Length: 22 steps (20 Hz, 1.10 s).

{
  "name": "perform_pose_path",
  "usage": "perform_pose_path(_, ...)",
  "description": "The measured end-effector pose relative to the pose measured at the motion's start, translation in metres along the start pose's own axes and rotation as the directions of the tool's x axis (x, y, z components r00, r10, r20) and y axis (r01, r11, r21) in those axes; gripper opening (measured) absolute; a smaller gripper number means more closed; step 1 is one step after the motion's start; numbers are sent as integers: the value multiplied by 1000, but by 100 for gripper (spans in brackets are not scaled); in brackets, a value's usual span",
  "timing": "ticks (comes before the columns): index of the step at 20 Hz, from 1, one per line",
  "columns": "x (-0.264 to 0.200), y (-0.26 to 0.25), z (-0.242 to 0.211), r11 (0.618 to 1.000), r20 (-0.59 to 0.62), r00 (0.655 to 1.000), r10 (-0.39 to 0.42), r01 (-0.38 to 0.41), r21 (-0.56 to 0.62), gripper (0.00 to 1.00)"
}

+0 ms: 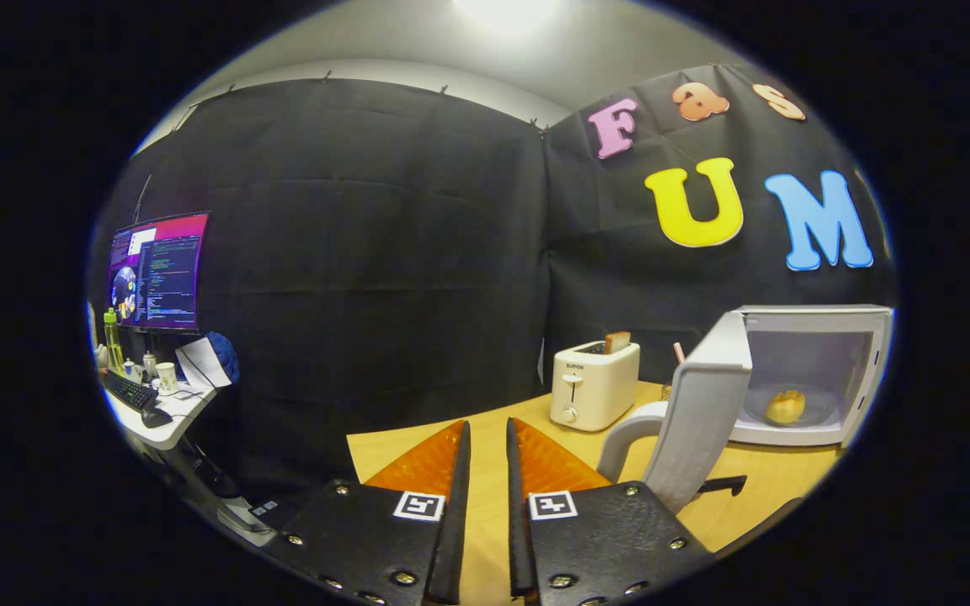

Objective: Open the microwave, put the food inside, and close the microwave door.

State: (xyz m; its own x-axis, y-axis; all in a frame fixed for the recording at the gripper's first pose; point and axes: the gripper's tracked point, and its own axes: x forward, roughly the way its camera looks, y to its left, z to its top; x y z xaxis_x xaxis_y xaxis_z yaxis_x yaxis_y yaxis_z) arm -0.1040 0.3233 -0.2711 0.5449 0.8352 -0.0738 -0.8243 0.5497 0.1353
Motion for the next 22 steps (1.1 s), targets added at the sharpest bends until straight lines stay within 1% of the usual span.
perform_pose_path(1, 3, 1, -4, 1000, -10, 1000, 9, -8, 24, 22)
perform_pose_path(2, 5, -12, -14, 998, -37, 998, -55, 55, -1, 21)
perform_pose_path(3, 3, -28, -16, 995, -42, 994, -99, 98, -22, 11)
perform_pose_path(4, 1, -36, -16, 992, -42, 992, -123, 121, -29, 2)
perform_pose_path(5, 0, -45, -17, 988, -36, 988, -152, 151, -33, 5)
perform_pose_path(6, -7, -46, -19, 988, -37, 987, -153, 152, -31, 5)
perform_pose_path(7, -5, -48, -22, 986, -46, 986, -163, 162, -31, 1)
perform_pose_path(10, -18, -59, -23, 973, -47, 973, -225, 222, -64, 1)
perform_pose_path(13, -39, -76, -20, 962, -50, 961, -273, 272, -27, 1)
perform_pose_path(15, -54, -91, -17, 950, -49, 949, -311, 310, -34, 1)
perform_pose_path(18, -77, -128, -9, 917, -38, 917, -398, 396, -57, 1)
perform_pose_path(22, -103, -193, -12, 852, -52, 850, -524, 523, -35, 1)
